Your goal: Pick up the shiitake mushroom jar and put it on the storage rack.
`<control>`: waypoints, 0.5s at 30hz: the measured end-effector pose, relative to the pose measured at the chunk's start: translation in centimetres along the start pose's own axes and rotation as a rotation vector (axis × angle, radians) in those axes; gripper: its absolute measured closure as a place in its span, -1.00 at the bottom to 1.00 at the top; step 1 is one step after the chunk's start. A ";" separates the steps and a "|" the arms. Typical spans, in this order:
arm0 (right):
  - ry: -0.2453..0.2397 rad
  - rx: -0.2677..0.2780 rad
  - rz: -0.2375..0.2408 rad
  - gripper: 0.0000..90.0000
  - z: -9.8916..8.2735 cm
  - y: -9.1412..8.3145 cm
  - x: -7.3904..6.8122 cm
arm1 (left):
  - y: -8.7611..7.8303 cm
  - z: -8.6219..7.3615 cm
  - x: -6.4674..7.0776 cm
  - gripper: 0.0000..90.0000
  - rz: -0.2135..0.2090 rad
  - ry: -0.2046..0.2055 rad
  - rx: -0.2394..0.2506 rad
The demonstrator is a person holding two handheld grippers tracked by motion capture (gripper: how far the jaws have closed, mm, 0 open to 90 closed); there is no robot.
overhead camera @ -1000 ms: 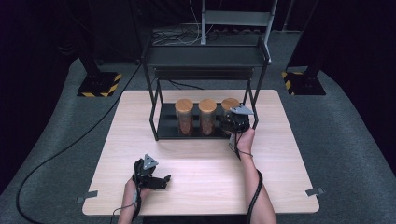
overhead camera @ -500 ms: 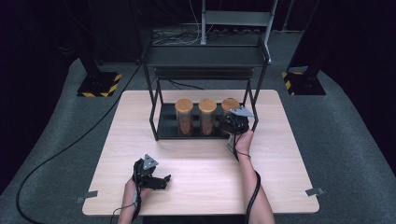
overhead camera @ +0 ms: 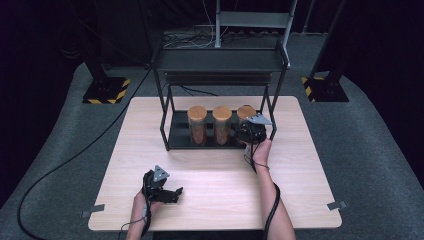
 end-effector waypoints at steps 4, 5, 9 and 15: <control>-0.003 -0.008 0.002 -0.46 0.0 0.0 0.0 | 0.0 0.0 0.0 -0.95 -0.001 -0.001 0.000; -0.003 -0.010 0.002 -0.46 0.0 0.0 0.1 | 0.0 0.0 0.0 -0.95 -0.001 -0.002 0.000; -0.004 -0.018 0.003 -0.46 0.0 0.0 0.1 | 0.0 0.0 0.0 -0.95 -0.001 -0.001 0.000; -0.005 -0.033 0.006 -0.47 0.0 -0.1 0.0 | 0.0 0.0 0.0 -0.95 -0.001 -0.002 0.000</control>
Point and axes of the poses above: each handheld gripper's, and its own axes: y roughly forward along the jaws, z roughly out of its top, x roughly to its right, the point moved 9 cm from there along y, roughly forward along the jaws, and after that the axes turned 7 degrees about z, right-handed, at the moved point
